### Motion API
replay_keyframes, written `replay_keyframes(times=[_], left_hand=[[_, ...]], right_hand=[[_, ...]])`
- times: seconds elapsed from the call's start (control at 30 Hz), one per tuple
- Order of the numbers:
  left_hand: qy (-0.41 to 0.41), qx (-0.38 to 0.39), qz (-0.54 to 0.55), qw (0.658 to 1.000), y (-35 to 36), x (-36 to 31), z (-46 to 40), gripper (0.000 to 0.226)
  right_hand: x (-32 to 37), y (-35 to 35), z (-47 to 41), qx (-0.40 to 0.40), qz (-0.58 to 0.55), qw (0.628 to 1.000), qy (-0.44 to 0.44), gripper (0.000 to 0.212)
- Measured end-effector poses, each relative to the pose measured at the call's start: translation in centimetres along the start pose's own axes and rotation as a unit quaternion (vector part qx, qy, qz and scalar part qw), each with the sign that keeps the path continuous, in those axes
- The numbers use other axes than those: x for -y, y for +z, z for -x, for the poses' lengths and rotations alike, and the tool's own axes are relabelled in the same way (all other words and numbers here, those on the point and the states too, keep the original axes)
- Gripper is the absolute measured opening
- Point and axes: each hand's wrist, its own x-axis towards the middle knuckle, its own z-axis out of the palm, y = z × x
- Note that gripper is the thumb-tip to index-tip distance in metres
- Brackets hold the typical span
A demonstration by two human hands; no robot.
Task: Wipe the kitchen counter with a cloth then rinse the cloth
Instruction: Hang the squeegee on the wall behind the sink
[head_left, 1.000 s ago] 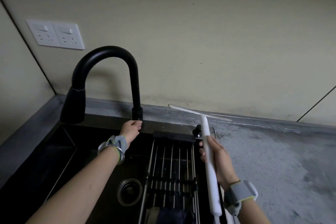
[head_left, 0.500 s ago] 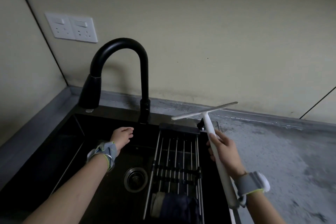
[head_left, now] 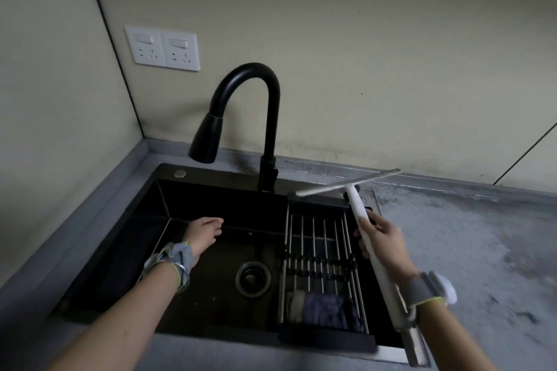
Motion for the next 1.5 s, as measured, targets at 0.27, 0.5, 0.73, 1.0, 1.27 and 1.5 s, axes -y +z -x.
replay_keyframes(times=[0.27, 0.5, 0.73, 1.0, 1.27, 1.5], left_hand=[[0.011, 0.023, 0.005, 1.0, -6.1, 0.5, 1.4, 0.029], [0.014, 0.046, -0.013, 0.999, -12.5, 1.8, 0.9, 0.029], [0.0, 0.057, -0.01, 0.998, -15.7, 3.1, 0.8, 0.029], [0.005, 0.045, 0.023, 0.999, -18.5, 2.8, 0.1, 0.029], [-0.004, 0.011, 0.048, 0.999, -21.2, 2.7, -1.6, 0.028], [-0.02, -0.002, 0.078, 0.997, -22.2, 1.4, -4.0, 0.029]], right_hand=[[0.5, 3.0, 4.6, -0.06, 0.378, 0.92, 0.08, 0.016], [1.9, 7.2, 9.7, -0.108, 0.006, 0.992, 0.061, 0.016], [2.5, 10.9, 12.6, -0.122, 0.193, 0.969, 0.096, 0.031], [1.3, 16.1, 12.1, -0.09, 0.061, 0.987, 0.116, 0.036], [5.7, 25.2, 9.6, 0.039, -0.275, 0.926, 0.254, 0.015], [8.1, 32.6, 5.9, 0.187, -0.254, 0.934, 0.168, 0.025]])
